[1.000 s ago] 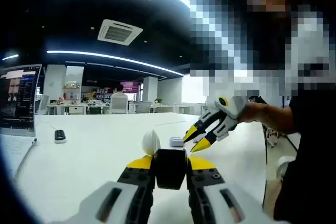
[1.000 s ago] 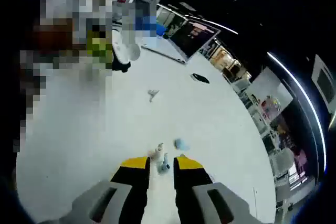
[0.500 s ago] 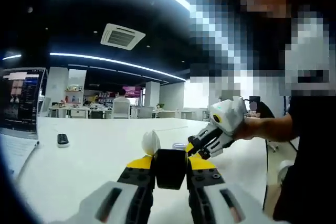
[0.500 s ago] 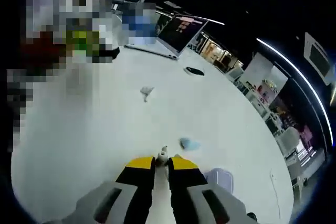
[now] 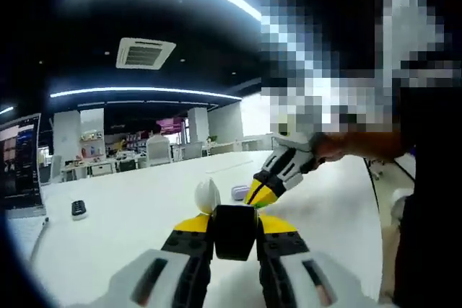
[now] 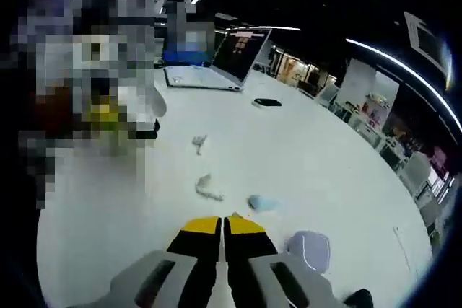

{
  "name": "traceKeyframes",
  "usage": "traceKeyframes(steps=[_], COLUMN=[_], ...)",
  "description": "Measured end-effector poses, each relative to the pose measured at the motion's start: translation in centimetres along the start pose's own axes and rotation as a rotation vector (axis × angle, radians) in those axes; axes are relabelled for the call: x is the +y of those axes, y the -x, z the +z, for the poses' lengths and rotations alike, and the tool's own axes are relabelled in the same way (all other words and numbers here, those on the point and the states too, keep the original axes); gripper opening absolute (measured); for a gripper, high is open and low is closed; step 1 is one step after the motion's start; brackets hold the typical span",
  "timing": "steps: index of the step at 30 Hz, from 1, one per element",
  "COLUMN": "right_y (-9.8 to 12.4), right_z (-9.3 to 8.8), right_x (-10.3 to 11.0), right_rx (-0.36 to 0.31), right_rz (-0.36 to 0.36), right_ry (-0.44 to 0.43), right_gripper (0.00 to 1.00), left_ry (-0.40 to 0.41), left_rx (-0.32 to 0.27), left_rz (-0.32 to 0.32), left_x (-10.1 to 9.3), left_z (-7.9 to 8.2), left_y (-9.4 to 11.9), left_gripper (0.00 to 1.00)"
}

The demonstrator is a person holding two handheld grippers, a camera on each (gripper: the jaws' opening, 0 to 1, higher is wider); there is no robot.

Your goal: Pick up the earbuds from the table and place the earbuds into the earbud case

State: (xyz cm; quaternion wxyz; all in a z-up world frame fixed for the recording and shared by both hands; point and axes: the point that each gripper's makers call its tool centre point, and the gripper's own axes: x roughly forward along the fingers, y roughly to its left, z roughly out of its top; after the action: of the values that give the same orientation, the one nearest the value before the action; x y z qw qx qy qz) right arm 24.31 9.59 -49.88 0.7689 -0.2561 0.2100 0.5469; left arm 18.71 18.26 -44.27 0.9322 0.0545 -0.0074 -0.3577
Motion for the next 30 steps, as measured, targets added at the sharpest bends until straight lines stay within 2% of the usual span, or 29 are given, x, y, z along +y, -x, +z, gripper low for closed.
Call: traceKeyframes(steps=[1,2,5,7,9,11,13,15,17,21,23,28,30], right_y=[0.0,0.2,0.4,-0.1,-1.4,-3.3,-4.4,-5.2,-5.6,-6.1,-5.8,-5.7,-5.8], right_z=[0.3,0.7,2.1,3.4,4.1,5.4,5.2,4.2,3.4,2.9,2.6,2.7,3.3], right_x=[0.8,0.9,0.2,0.2,1.5,1.2,0.4,-0.8,0.0,0.9,0.7,1.0,1.4], right_rx=[-0.011,-0.016,0.044,0.068,0.099,0.048,0.062,0.121,0.157,0.187,0.193,0.160,0.086], right_rz=[0.045,0.058,0.037,0.050,0.141,0.204,0.200,0.147,0.180,0.183,0.181,0.184,0.208], right_ry=[-0.004,0.024,0.231,0.298,0.172,-0.010,-0.110,-0.081,-0.109,-0.102,-0.104,-0.110,-0.202], right_gripper=[0.04,0.06,0.10,0.11,0.11,0.11,0.11,0.14,0.16,0.15,0.13,0.10,0.10], left_ry=[0.003,0.008,0.027,0.033,0.044,0.065,0.076,0.076,0.078,0.093,0.097,0.106,0.116], left_rx=[-0.001,0.000,-0.003,-0.007,-0.016,-0.022,-0.028,-0.035,-0.042,-0.057,-0.053,-0.062,-0.075], left_rz=[0.003,0.007,0.034,0.049,0.069,0.088,0.100,0.111,0.117,0.121,0.116,0.098,0.094], left_x=[0.0,0.2,1.0,1.4,2.0,2.4,2.6,2.6,2.6,2.7,2.8,2.6,2.5], left_z=[0.0,-0.1,-0.1,0.0,0.2,0.2,0.3,0.5,0.6,0.6,0.4,0.3,0.6], left_y=[0.0,0.1,0.5,0.9,1.5,1.9,2.3,2.8,3.2,3.6,3.5,2.9,2.7], left_gripper=[0.25,0.25,0.25,0.25,0.25,0.25,0.25,0.25,0.25,0.25,0.25,0.25,0.25])
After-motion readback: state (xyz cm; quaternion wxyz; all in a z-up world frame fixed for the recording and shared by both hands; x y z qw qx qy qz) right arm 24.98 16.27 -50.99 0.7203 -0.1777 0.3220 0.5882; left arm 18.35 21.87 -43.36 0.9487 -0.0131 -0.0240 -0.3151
